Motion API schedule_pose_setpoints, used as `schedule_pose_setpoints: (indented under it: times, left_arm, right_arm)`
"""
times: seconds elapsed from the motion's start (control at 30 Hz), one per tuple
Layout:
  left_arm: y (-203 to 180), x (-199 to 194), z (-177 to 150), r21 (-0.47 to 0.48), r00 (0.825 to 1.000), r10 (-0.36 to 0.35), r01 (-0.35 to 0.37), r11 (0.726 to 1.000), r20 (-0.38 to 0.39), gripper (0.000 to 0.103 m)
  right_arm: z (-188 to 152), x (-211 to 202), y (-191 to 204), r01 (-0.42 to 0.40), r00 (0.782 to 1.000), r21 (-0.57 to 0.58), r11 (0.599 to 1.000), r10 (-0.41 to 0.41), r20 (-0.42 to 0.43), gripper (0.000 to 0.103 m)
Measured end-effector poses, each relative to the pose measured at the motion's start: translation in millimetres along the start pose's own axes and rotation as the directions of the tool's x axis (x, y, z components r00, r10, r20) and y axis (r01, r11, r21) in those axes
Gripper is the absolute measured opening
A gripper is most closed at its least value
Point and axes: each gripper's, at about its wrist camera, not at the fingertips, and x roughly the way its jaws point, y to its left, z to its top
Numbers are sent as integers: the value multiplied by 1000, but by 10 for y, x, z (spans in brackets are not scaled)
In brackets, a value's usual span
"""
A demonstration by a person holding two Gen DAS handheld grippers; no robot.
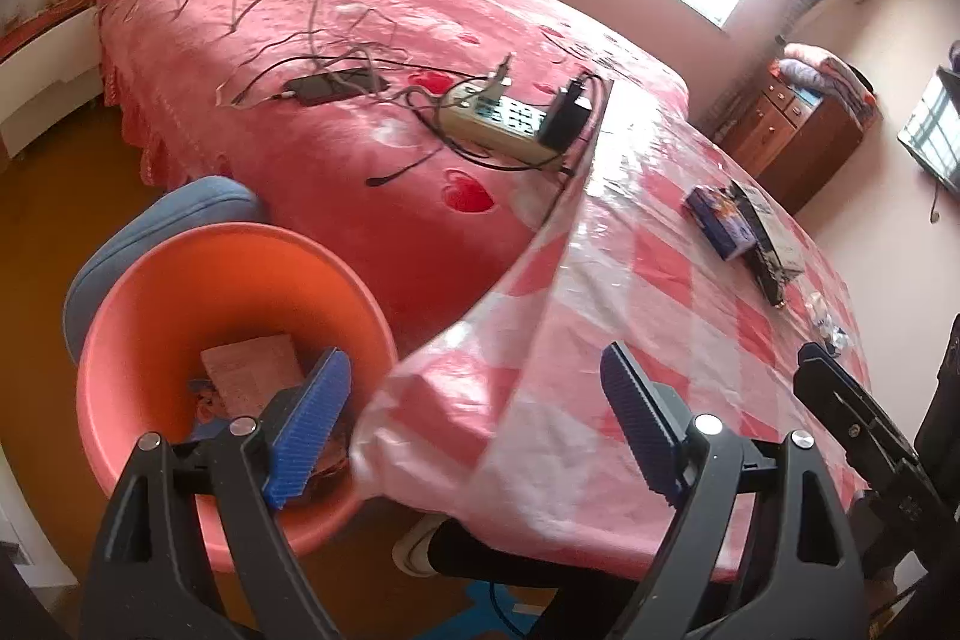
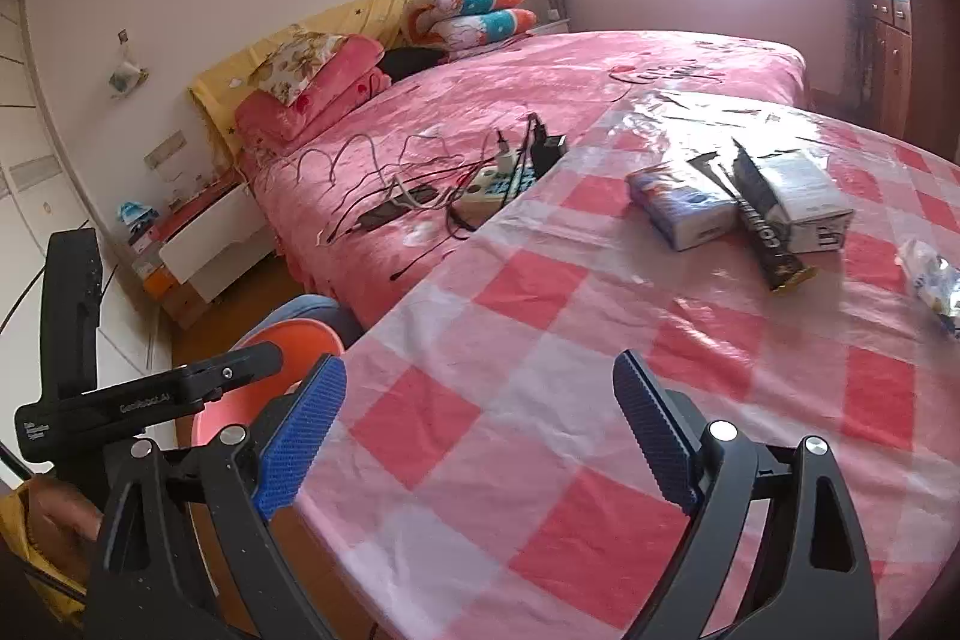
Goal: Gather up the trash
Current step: 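Move both open tools back to the trash on the bed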
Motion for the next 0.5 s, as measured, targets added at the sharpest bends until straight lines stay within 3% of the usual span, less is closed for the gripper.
schedule_pose_setpoints:
  times: [0.5]
  left_arm:
    - [-640, 68, -41, 97, 1000, -12, 13, 995, -16, 86]
  right_arm:
    - [-21, -306, -452, 61, 996, 38, 997, -63, 68, 90]
